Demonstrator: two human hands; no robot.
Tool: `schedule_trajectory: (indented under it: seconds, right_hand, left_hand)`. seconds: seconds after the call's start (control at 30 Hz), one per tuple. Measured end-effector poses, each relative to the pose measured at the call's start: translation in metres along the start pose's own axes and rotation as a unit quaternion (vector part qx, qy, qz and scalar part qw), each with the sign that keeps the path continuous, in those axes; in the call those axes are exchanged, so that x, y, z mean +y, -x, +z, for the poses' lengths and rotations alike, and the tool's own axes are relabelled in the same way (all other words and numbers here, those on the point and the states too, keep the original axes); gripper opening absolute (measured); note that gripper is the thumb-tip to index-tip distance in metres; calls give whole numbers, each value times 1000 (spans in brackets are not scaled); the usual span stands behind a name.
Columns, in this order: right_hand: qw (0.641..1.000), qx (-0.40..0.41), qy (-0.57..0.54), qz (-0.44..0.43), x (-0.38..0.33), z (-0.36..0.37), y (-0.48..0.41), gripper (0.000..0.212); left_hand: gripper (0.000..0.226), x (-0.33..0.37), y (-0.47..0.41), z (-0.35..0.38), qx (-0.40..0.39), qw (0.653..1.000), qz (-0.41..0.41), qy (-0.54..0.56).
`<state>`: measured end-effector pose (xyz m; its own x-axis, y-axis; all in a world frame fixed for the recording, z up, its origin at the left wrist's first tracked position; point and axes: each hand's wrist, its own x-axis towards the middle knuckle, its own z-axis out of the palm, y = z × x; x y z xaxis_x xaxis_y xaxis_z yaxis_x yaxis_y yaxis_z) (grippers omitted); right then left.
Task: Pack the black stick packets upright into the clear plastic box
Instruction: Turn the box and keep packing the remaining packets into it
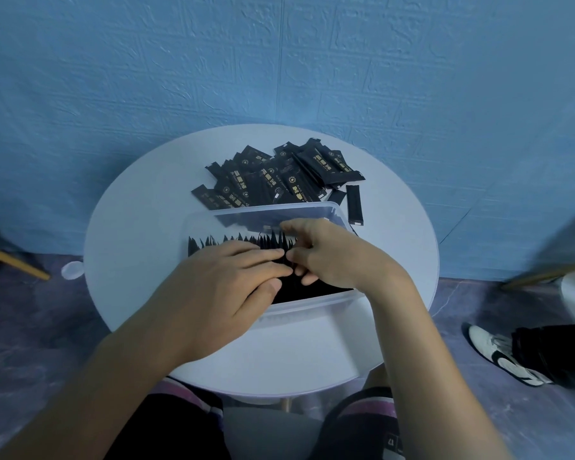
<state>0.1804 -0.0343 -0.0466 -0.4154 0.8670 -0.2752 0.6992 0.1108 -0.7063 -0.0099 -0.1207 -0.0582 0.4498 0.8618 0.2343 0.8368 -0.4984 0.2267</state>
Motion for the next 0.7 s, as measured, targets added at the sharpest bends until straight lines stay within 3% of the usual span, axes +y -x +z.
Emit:
schedule_trajectory:
  seconds: [0.13, 0.3, 0.57, 0.7]
  right_hand:
    - [1000, -2, -5, -2, -1, -1, 1, 46]
    - [1000, 15, -19, 3, -2, 0, 1, 45]
    - [999, 43, -6, -17, 0, 0, 6, 31]
    - [990, 110, -52, -71, 3, -9, 9, 10]
  left_hand:
    - [48, 1, 0, 4, 17, 1000, 8, -2]
    - [77, 5, 0, 12, 32, 998, -6, 50]
    - [49, 0, 0, 1, 2, 1000, 2, -1]
    - [46, -2, 1, 0, 8, 1000, -4, 1]
